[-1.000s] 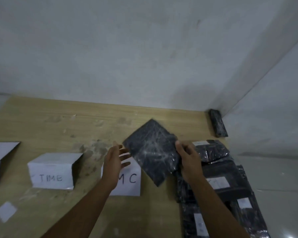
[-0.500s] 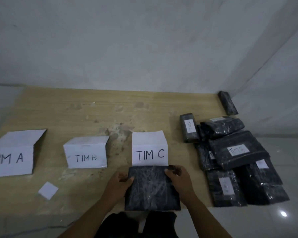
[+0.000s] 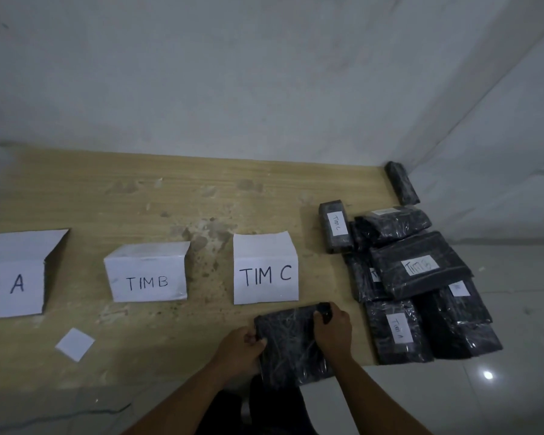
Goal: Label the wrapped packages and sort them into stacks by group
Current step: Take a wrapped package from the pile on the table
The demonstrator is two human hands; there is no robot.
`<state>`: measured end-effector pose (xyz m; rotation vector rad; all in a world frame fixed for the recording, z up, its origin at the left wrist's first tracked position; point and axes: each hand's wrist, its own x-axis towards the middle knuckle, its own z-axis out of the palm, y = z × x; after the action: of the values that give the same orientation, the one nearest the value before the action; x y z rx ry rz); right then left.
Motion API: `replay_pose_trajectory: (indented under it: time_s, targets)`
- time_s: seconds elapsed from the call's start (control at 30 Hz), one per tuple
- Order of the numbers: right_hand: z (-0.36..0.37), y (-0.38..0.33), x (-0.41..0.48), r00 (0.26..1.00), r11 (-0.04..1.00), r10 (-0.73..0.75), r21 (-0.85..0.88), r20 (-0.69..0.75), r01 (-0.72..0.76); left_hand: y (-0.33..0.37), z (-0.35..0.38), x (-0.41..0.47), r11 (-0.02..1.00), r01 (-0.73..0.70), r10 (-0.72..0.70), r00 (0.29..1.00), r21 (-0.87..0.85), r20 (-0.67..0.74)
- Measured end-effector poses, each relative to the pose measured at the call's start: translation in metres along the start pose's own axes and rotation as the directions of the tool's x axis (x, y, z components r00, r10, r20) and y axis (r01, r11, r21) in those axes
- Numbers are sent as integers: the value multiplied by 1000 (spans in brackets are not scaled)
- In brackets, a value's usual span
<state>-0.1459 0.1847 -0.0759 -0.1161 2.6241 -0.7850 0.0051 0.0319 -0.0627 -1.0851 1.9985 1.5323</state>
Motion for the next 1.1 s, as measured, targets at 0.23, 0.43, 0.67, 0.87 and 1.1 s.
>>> replay_pose_trajectory:
  time_s: [0.23, 0.43, 0.67, 0.87, 1.1]
  targets:
    - [1, 9, 10, 996, 986, 19, -162, -91, -34, 17, 11, 8, 998, 38, -41, 997, -51, -64]
    - [7, -11, 3, 960, 964, -250, -122, -130, 234, 12, 3, 7, 984, 27, -72, 964, -175, -257]
    - [49, -68, -30, 742, 736, -670, 151, 25, 659, -25, -40, -14, 947, -2, -172, 841, -320, -513]
    - [118, -132, -79, 466, 533, -832, 202, 300, 822, -89, -95, -57, 903, 17, -315, 705, -428, -635]
    - [204, -198, -151, 71, 271, -657, 148, 751, 951, -160, -145, -103, 852, 35, -441, 587, -523, -679]
